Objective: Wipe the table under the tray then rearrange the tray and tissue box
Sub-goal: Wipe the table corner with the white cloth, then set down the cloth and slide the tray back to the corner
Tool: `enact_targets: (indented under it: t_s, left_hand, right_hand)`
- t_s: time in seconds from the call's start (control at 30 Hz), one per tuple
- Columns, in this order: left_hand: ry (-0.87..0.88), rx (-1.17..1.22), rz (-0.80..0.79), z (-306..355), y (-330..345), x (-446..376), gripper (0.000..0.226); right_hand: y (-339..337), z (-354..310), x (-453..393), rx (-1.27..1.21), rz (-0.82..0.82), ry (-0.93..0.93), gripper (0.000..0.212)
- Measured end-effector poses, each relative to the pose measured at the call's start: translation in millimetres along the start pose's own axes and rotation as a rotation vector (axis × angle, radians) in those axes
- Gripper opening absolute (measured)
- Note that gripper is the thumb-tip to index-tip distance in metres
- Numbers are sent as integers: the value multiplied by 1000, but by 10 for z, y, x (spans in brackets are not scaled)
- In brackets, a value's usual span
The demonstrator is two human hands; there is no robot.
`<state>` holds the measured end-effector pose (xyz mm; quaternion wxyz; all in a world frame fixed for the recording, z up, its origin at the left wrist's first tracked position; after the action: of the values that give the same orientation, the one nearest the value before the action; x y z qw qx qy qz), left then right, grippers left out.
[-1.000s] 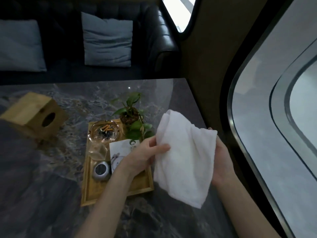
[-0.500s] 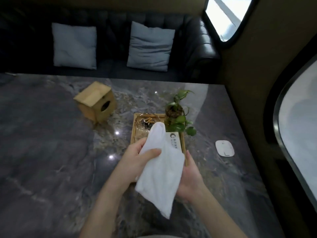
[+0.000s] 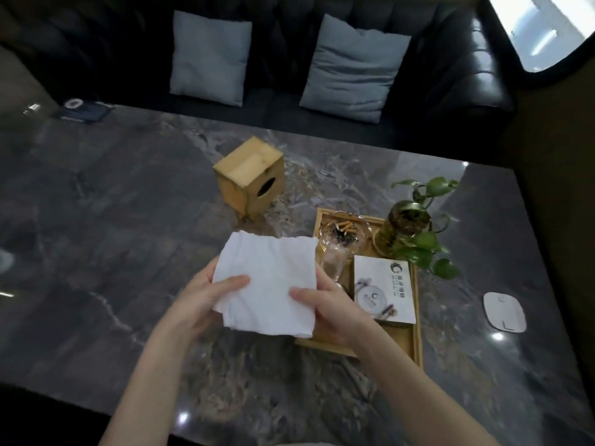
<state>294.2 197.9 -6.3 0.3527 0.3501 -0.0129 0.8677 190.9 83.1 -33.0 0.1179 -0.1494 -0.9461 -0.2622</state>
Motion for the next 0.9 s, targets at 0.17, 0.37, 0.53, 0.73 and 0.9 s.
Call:
enact_targets:
  t_s: [0.17,0.37,0.53,0.73,0.9]
  left_hand:
    - [32,-118,207,22,-444,-427,74]
    - [68,-192,384,-151,-682,-740,61]
    - [22,-268,547,-427,-835,-609,71]
    - [274,-976,802,-386,-396,-218,50]
    - [267,-1302,775,-704,-124,-113,44]
  right_hand:
    - [-12,-36,-410,285,89,-169,61]
    - [-105,210,-536,363,278,-119,72]
    - [-206,412,-385,550,404,85,76]
    - [84,412,-197,1126,318,69,82]
    - [389,374,-31,1830,189,-139,42]
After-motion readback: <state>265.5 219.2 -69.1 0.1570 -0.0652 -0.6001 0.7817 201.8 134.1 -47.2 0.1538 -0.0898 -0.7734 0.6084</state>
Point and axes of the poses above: each hand's wrist, its own x-axis away from the middle knuckle, its own y-axis out of the palm, z = x × y, the point moved 10 cm from there along -x, towards the middle knuckle, and after that the axes turned 9 degrees about -y, right-handed, at the moved point
